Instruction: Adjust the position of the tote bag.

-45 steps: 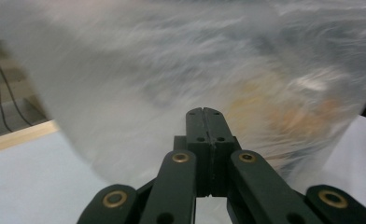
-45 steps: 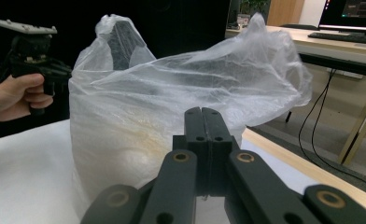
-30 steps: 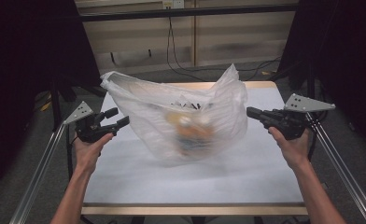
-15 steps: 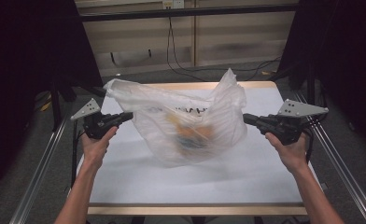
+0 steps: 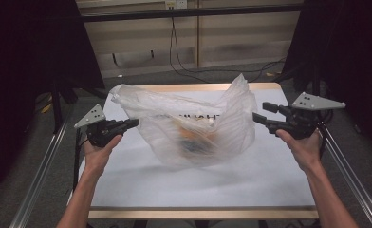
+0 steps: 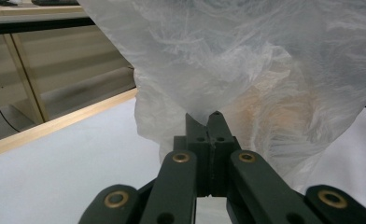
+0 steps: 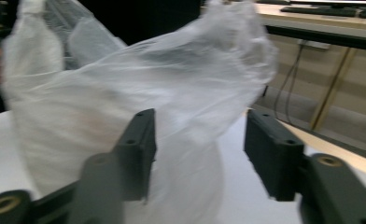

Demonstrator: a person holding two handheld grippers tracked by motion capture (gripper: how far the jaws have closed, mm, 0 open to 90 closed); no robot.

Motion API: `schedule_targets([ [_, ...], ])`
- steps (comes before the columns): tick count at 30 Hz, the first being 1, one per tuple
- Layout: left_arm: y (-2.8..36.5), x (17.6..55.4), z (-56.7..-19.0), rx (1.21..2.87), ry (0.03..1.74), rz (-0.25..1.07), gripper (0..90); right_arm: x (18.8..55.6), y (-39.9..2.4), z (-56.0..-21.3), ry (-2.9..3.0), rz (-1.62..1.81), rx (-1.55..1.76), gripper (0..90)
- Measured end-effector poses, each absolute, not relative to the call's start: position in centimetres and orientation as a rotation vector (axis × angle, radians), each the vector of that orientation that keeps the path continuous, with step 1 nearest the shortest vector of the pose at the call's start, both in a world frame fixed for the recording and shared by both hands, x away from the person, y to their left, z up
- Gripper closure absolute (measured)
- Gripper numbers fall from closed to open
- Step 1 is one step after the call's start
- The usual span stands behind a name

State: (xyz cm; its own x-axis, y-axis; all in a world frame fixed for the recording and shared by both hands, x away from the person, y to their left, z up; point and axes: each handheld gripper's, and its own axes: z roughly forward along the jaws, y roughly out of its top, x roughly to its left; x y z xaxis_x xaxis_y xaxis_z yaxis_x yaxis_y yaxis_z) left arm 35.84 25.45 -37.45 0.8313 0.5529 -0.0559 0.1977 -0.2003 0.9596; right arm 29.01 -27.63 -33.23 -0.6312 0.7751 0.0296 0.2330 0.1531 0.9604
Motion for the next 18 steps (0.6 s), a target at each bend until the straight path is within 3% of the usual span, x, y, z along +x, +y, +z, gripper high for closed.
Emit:
schedule_targets([
  [4,25.1,35.9,-37.3,1.776,0.560,0.349,90.0,31.6,-28.0,-32.7,1.926,1.520,0.980,25.7],
  [10,24.8,36.1,-37.2,1.768,0.558,0.360,90.0,35.5,-26.3,-33.3,2.012,1.551,1.043,24.0],
  [11,24.8,36.1,-37.2,1.777,0.548,0.357,90.0,35.8,-26.1,-33.6,2.026,1.558,1.055,27.2],
  [16,24.9,35.9,-36.9,1.783,0.549,0.363,90.0,35.9,-25.3,-34.2,2.063,1.602,1.010,69.7],
  [17,24.9,35.9,-36.9,1.783,0.549,0.363,90.0,35.9,-25.3,-34.2,2.063,1.602,1.010,69.7],
  [18,24.9,35.9,-36.9,1.768,0.541,0.349,90.0,35.6,-25.0,-34.1,2.072,1.587,0.991,80.5],
])
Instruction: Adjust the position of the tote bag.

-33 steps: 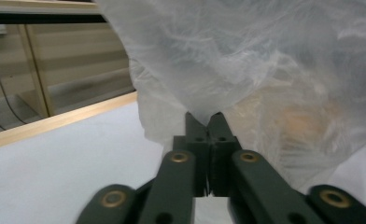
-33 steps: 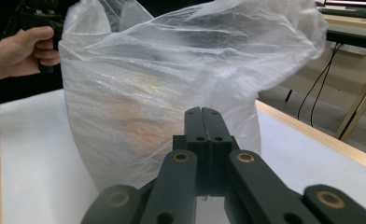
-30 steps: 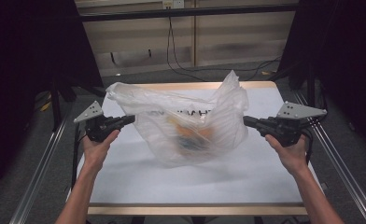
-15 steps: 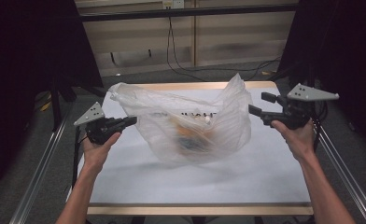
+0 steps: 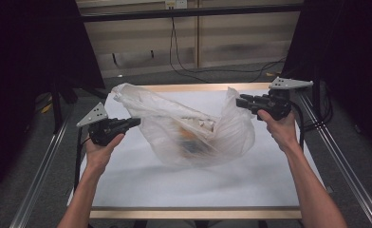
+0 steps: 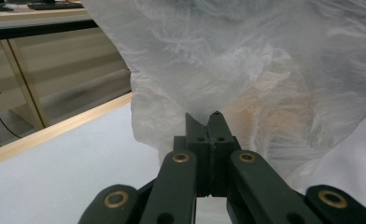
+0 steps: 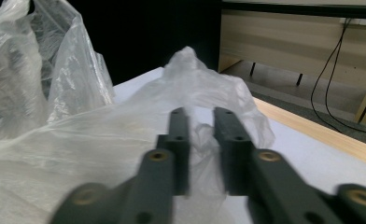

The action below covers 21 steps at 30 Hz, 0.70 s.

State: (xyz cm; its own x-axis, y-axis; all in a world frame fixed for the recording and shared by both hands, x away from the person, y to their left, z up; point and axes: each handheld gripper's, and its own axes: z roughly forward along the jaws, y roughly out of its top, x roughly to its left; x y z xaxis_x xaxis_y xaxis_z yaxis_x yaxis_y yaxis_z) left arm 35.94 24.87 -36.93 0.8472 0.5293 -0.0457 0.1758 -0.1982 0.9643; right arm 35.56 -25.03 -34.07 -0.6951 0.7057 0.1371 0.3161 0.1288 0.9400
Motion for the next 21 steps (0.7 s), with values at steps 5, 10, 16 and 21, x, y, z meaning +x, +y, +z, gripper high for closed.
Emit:
schedule_targets([
  [5,25.3,36.2,-36.3,1.737,0.579,0.382,65.0,34.7,-25.0,-33.4,2.050,1.588,0.949,90.0],
  [10,25.2,36.6,-35.1,1.718,0.574,0.398,37.9,34.0,-25.3,-32.2,2.014,1.598,0.919,90.0],
  [16,25.5,37.6,-34.3,1.687,0.592,0.390,28.7,33.3,-25.5,-31.2,1.974,1.603,0.896,90.0],
  [21,23.8,38.1,-34.1,1.768,0.536,0.357,28.0,33.0,-25.1,-30.9,1.968,1.627,0.864,90.0],
])
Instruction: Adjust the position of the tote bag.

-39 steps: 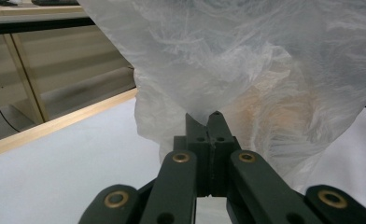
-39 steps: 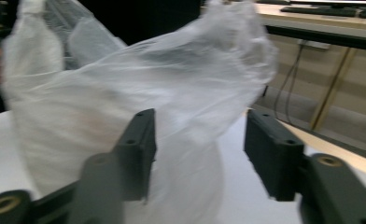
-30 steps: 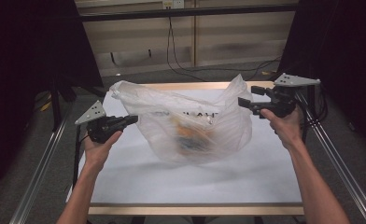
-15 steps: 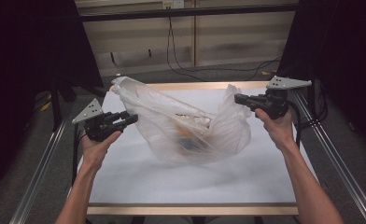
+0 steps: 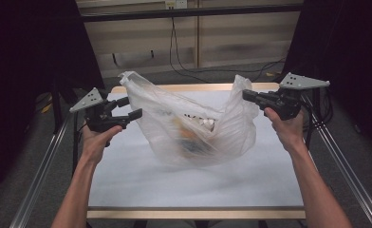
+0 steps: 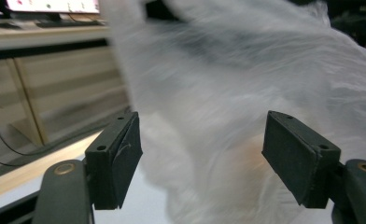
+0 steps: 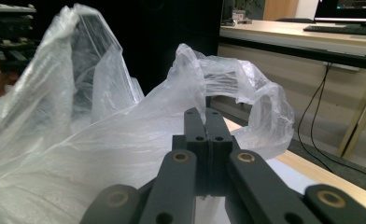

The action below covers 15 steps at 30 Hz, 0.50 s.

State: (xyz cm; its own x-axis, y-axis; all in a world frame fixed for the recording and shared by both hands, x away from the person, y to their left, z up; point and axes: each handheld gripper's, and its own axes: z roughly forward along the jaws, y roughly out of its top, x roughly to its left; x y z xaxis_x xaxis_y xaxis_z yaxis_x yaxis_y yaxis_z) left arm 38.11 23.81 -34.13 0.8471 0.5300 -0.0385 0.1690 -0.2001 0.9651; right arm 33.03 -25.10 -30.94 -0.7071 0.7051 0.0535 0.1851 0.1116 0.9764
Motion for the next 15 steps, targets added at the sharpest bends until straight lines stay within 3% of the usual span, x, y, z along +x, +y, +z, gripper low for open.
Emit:
schedule_targets([
  [1,23.6,38.2,-34.2,1.780,0.521,0.345,34.9,33.0,-24.9,-30.9,1.968,1.626,0.855,90.0],
  [3,23.2,38.0,-34.5,1.810,0.499,0.339,66.0,32.9,-24.7,-31.0,1.979,1.602,0.846,90.0],
  [5,23.2,37.7,-34.8,1.825,0.481,0.341,86.7,32.7,-24.6,-31.2,1.987,1.575,0.837,90.0],
  [11,23.5,36.4,-35.9,1.907,0.495,0.465,90.0,32.4,-26.0,-32.1,1.944,1.503,0.891,90.0],
  [15,23.9,37.6,-35.9,1.888,0.530,0.476,90.0,33.8,-27.2,-31.6,1.903,1.448,0.941,90.0],
])
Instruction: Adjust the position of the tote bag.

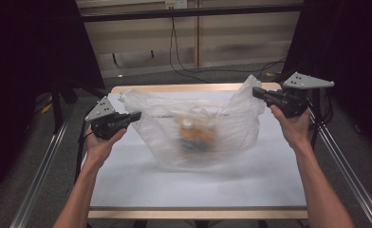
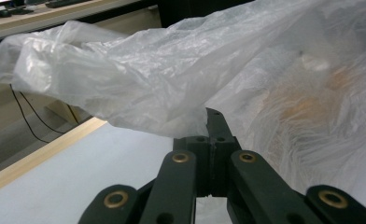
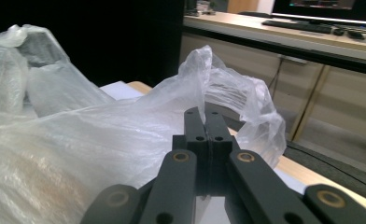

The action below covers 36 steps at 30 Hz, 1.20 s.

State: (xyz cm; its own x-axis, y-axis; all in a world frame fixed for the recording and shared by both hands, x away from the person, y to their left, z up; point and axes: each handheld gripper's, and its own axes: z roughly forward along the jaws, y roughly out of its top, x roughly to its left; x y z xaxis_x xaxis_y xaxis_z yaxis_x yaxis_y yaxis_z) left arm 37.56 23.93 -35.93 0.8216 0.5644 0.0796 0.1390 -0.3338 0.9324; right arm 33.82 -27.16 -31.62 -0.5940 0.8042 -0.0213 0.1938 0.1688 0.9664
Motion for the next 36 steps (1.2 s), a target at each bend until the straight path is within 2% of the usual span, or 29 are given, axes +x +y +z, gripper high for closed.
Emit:
schedule_targets([
  [4,23.9,38.5,-37.0,1.897,0.562,0.452,90.0,35.0,-28.2,-32.0,1.874,1.466,1.003,90.0],
  [6,23.6,38.6,-38.4,1.919,0.554,0.394,90.0,35.2,-28.1,-33.0,1.894,1.457,1.010,90.0],
  [13,23.3,37.7,-41.0,2.010,0.511,0.323,90.0,34.4,-27.9,-36.7,1.951,1.457,1.047,90.0],
  [17,23.2,37.4,-41.6,2.050,0.504,0.287,90.0,33.7,-28.0,-37.7,1.977,1.451,1.042,90.0],
  [28,22.9,36.9,-42.8,2.117,0.495,0.273,90.0,32.3,-28.0,-38.9,2.063,1.390,1.027,90.0],
  [36,22.8,37.3,-44.2,2.184,0.522,0.251,90.0,33.2,-27.3,-40.9,2.144,1.343,1.050,90.0],
])
